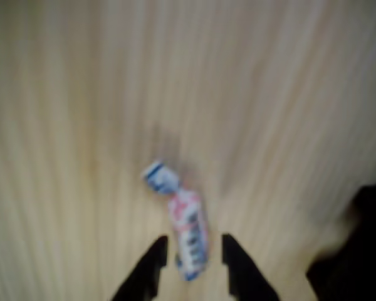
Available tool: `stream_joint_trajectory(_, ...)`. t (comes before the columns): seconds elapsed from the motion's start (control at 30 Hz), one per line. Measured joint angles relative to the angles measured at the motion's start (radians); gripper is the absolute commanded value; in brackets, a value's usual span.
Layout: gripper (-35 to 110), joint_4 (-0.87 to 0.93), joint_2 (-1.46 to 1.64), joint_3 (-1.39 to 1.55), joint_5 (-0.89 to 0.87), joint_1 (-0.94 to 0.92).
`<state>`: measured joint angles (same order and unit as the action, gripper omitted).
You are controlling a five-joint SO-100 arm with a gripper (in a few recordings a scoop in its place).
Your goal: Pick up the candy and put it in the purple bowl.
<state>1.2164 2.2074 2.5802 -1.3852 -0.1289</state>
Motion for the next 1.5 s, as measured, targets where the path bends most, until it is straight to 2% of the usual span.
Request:
stream_joint_trajectory(0.43,13,-0.101,-0.095,0.012,0.023,-0.035)
stream_joint_trajectory(0.53,9,-0.104,-0.133,-0.003,0.037,-0.061)
stream_joint_trajectory(0.63,-1,-0.104,-0.172,-0.025,0.04,-0.074)
stream_joint_trajectory(0.7,-1,-0.104,-0.181,-0.028,0.052,-0.072)
stream_joint_trajectory(1.0,-1,-0.11,-0.066,0.015,0.123,-0.072)
stream_joint_trajectory(1.2,-1,-0.049,0.16,0.005,0.221,-0.089)
stream_joint_trajectory(1.5,-1,0.143,0.247,-0.27,0.357,0.005)
